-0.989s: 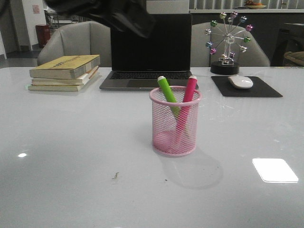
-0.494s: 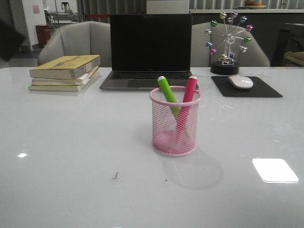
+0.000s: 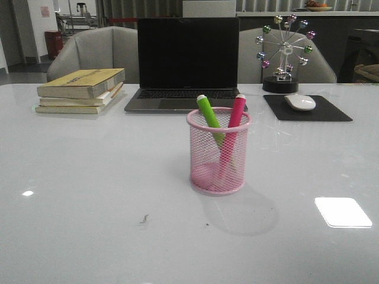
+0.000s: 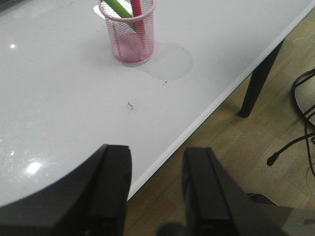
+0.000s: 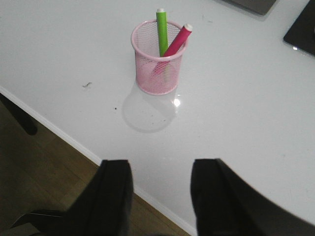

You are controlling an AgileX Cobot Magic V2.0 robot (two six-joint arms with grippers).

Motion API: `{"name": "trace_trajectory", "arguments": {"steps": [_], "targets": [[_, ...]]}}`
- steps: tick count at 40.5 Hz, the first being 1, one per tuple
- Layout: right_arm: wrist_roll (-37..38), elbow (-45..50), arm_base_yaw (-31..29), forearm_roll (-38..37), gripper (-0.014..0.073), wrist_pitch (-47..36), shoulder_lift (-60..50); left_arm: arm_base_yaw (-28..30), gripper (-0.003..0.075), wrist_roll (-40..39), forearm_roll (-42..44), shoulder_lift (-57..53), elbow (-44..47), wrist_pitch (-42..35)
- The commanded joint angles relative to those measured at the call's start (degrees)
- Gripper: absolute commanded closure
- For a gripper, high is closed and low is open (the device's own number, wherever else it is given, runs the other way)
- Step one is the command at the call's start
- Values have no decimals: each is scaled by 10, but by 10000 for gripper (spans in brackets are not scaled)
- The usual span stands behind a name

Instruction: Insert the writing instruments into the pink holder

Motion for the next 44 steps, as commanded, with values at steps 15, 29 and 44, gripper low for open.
{"name": "trace_trajectory", "arguments": {"steps": [15,29,44], "targets": [[-2,-13,-4,1,537,-23,1,0,629,-1,-7,-1,-15,-40],[-2,-13,-4,1,537,-23,1,0,629,-1,-6,-11,-12,-43],[-2,-13,-4,1,538,-21,1,258,629,-1,53,-190,117,-233]]}}
